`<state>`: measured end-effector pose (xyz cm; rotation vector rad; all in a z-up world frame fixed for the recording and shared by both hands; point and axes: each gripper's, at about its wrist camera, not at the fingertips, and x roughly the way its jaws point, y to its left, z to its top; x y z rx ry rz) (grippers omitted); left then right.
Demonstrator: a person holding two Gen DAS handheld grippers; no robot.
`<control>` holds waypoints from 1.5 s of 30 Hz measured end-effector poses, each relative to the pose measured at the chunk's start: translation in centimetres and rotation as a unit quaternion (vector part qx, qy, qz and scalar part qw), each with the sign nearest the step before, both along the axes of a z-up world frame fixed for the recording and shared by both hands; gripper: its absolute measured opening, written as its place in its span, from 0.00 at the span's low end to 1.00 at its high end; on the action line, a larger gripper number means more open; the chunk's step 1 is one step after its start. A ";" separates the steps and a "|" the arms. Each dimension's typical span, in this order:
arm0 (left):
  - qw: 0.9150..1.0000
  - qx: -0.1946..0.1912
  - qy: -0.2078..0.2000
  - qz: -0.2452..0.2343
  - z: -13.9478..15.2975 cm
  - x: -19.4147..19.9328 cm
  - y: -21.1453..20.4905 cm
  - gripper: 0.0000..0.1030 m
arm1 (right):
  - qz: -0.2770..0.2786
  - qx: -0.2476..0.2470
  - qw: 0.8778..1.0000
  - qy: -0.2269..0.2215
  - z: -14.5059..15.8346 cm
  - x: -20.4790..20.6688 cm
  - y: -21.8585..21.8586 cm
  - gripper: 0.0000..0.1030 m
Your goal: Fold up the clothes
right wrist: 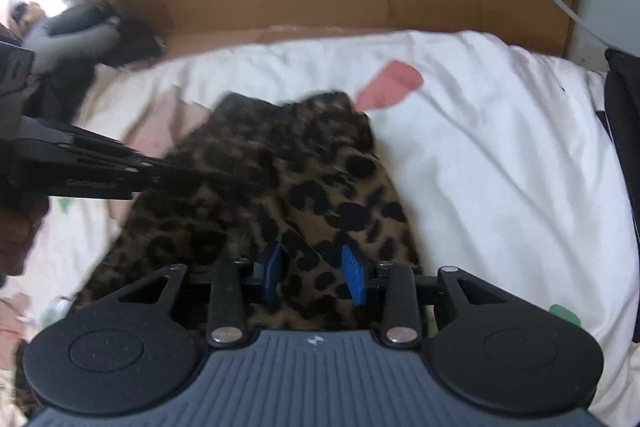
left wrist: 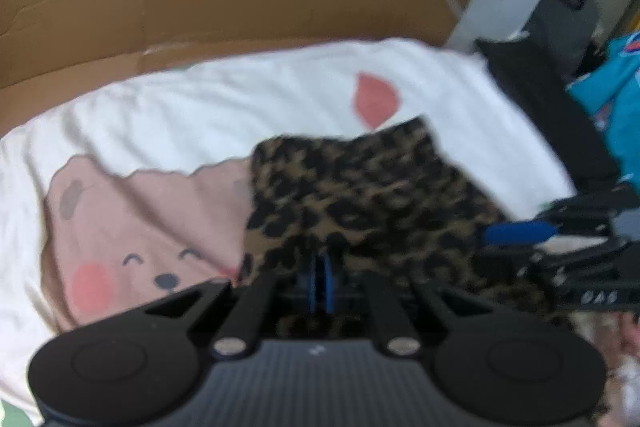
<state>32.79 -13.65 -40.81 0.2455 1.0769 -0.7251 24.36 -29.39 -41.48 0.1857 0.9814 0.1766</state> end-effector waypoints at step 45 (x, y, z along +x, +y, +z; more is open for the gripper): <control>0.997 0.017 0.046 0.061 4.0 -7.3 9.4 0.28 | -0.008 -0.034 0.998 0.052 3.8 -15.1 -2.6 0.52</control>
